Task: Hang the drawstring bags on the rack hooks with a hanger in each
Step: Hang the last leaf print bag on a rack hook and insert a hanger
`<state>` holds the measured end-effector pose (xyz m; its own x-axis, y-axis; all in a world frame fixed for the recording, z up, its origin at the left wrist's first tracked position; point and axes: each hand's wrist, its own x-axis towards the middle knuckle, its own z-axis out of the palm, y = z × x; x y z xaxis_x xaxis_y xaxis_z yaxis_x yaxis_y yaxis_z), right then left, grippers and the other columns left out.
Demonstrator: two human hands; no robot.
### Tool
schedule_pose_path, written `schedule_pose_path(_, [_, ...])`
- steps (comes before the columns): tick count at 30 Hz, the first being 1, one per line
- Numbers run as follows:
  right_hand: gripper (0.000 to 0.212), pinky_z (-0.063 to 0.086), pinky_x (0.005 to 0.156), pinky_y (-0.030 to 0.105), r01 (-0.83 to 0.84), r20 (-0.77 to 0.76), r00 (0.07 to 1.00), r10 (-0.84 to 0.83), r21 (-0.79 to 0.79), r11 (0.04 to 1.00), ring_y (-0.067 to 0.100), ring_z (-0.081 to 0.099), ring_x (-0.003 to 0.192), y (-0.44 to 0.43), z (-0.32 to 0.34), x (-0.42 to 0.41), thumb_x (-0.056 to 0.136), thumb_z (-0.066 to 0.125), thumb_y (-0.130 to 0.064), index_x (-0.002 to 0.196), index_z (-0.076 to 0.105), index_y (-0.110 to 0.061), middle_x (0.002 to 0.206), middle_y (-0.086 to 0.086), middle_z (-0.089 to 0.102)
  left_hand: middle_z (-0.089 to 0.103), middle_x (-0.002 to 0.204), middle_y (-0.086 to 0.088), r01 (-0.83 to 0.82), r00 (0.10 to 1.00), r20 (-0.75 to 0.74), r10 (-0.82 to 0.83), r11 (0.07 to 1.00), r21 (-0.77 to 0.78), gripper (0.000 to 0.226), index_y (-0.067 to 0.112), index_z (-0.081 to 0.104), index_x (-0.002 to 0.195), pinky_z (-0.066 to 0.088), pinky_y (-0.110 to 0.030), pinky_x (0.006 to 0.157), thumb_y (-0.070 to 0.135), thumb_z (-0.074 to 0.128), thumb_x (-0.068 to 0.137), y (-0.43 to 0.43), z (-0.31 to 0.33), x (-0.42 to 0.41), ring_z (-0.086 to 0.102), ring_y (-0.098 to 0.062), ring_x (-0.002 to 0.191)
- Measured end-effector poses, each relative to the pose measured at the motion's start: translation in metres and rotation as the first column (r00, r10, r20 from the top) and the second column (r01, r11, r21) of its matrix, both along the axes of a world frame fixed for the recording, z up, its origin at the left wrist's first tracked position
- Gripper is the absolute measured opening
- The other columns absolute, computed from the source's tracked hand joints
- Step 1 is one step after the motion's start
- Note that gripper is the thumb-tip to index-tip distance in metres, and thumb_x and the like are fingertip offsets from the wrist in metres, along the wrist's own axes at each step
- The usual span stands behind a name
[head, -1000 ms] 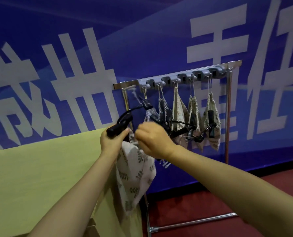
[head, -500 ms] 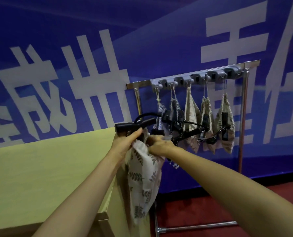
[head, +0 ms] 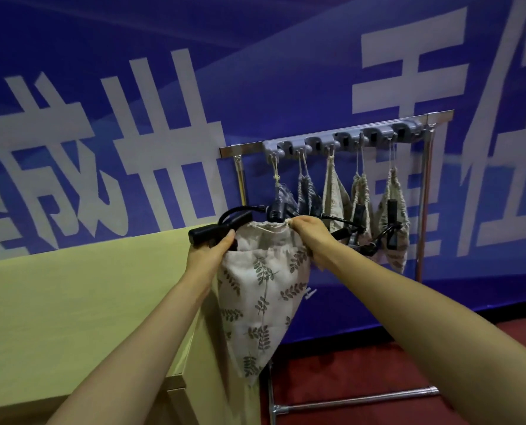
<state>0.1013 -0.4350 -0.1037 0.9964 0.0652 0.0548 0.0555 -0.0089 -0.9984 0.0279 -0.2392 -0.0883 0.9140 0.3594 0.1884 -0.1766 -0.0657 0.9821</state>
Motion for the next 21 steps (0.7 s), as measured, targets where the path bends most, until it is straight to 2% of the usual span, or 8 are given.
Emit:
schedule_pose_path(3, [0.007, 0.048, 0.070, 0.026, -0.093, 0.082, 0.992, 0.099, -0.072, 0.993, 0.017, 0.058, 0.077, -0.011, 0.001, -0.009, 0.088, 0.060, -0.010, 0.091, 0.064, -0.014, 0.088, 0.007, 0.063, 0.064, 0.103, -0.002, -0.015, 1.000, 0.016, 0.016, 0.997, -0.081, 0.034, 0.010, 0.061, 0.114, 0.042, -0.028, 0.086, 0.023, 0.069, 0.084, -0.003, -0.002, 0.004, 0.057, -0.017, 0.098])
schedule_pose_path(5, [0.021, 0.050, 0.071, 0.024, -0.155, 0.124, 0.977, 0.175, -0.152, 0.976, 0.014, 0.059, 0.083, -0.016, 0.002, -0.014, 0.085, 0.064, -0.007, 0.103, 0.059, -0.016, 0.099, 0.003, 0.060, 0.064, 0.092, 0.002, -0.007, 1.000, 0.025, 0.011, 0.991, -0.130, 0.029, 0.011, 0.061, 0.112, 0.042, -0.028, 0.085, 0.020, 0.068, 0.084, -0.007, -0.001, 0.005, 0.058, -0.017, 0.094])
schedule_pose_path(7, [0.036, 0.051, 0.073, 0.023, -0.121, 0.219, 0.954, 0.207, -0.349, 0.929, 0.011, 0.057, 0.088, -0.019, 0.004, -0.021, 0.084, 0.068, -0.010, 0.115, 0.052, -0.017, 0.104, -0.003, 0.056, 0.064, 0.089, 0.005, 0.017, 1.000, 0.028, -0.013, 0.989, -0.147, 0.022, 0.013, 0.063, 0.105, 0.044, -0.029, 0.086, 0.018, 0.068, 0.084, -0.010, -0.002, 0.006, 0.060, -0.018, 0.096])
schedule_pose_path(9, [0.040, 0.051, 0.074, 0.023, -0.073, 0.309, 0.921, 0.237, -0.460, 0.885, 0.002, 0.055, 0.085, -0.018, 0.004, -0.024, 0.085, 0.068, -0.012, 0.121, 0.050, -0.017, 0.098, -0.006, 0.055, 0.067, 0.092, 0.003, 0.054, 0.998, 0.021, -0.052, 0.987, -0.151, 0.014, 0.016, 0.064, 0.096, 0.047, -0.030, 0.088, 0.017, 0.069, 0.084, -0.014, -0.003, 0.007, 0.062, -0.020, 0.098])
schedule_pose_path(12, [0.017, 0.041, 0.055, 0.014, -0.025, 0.392, 0.897, 0.203, -0.413, 0.910, -0.002, 0.046, 0.053, -0.015, 0.010, -0.027, 0.090, 0.062, -0.014, 0.107, 0.060, -0.015, 0.065, -0.008, 0.042, 0.068, 0.093, -0.002, 0.130, 0.991, 0.024, -0.128, 0.976, -0.172, 0.008, 0.016, 0.065, 0.091, 0.051, -0.025, 0.078, 0.014, 0.068, 0.084, -0.027, -0.001, 0.004, 0.064, -0.019, 0.092])
schedule_pose_path(13, [0.005, 0.041, 0.054, 0.018, -0.009, 0.399, 0.900, 0.174, -0.382, 0.924, 0.002, 0.043, 0.053, -0.015, 0.012, -0.027, 0.091, 0.061, -0.016, 0.097, 0.062, -0.017, 0.062, -0.007, 0.042, 0.069, 0.094, -0.003, 0.148, 0.989, 0.023, -0.146, 0.971, -0.188, 0.009, 0.015, 0.065, 0.092, 0.051, -0.025, 0.075, 0.014, 0.068, 0.084, -0.032, -0.001, 0.004, 0.065, -0.018, 0.090])
schedule_pose_path(16, [0.017, 0.040, 0.057, 0.023, 0.042, 0.411, 0.906, 0.098, -0.318, 0.947, 0.008, 0.044, 0.057, -0.029, 0.017, -0.027, 0.093, 0.060, -0.019, 0.076, 0.058, -0.025, 0.063, -0.007, 0.046, 0.070, 0.094, -0.007, 0.211, 0.977, 0.036, -0.208, 0.952, -0.219, 0.012, 0.011, 0.066, 0.095, 0.052, -0.029, 0.081, 0.012, 0.068, 0.083, -0.048, -0.001, 0.002, 0.066, -0.022, 0.092])
schedule_pose_path(21, [0.005, 0.039, 0.064, 0.027, 0.088, 0.425, 0.885, 0.192, -0.556, 0.827, 0.012, 0.043, 0.066, -0.083, 0.021, -0.049, 0.090, 0.051, -0.017, 0.089, 0.053, -0.022, 0.072, -0.002, 0.047, 0.070, 0.102, -0.011, 0.256, 0.966, 0.009, -0.260, 0.944, -0.206, 0.016, 0.013, 0.067, 0.096, 0.050, -0.037, 0.094, 0.020, 0.070, 0.082, -0.089, -0.001, 0.009, 0.065, -0.026, 0.099])
